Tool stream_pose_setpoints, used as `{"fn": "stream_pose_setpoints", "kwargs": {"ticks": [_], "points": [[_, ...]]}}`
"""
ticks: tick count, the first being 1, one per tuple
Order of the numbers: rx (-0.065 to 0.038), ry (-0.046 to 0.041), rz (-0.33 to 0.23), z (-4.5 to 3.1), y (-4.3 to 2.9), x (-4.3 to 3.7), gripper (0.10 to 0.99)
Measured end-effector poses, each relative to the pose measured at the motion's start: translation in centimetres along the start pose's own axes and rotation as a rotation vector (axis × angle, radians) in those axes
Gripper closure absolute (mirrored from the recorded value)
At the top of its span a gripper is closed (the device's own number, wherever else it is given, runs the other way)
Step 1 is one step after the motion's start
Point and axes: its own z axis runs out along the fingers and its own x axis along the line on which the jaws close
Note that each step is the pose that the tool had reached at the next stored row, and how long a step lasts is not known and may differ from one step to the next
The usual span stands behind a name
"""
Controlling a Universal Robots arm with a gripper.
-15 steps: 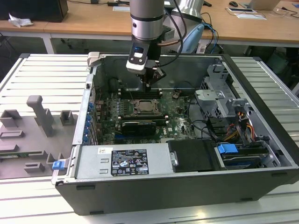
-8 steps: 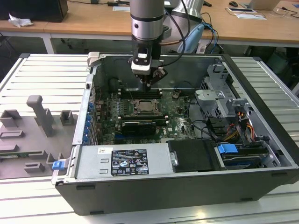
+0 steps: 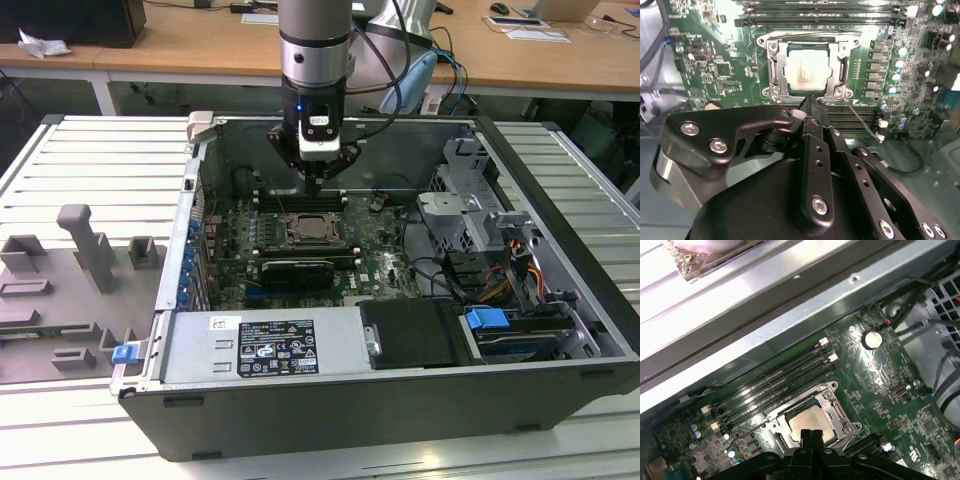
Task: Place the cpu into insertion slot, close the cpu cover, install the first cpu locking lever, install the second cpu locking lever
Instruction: 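Install the first cpu locking lever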
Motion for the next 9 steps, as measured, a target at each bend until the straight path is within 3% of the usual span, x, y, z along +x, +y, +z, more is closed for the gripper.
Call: {"fn": "stream_pose_setpoints", "kwargs": {"ticks": [9], "points": [[-0.005, 0.0088, -0.197, 0.02, 0.00, 0.00, 0.980]]}}
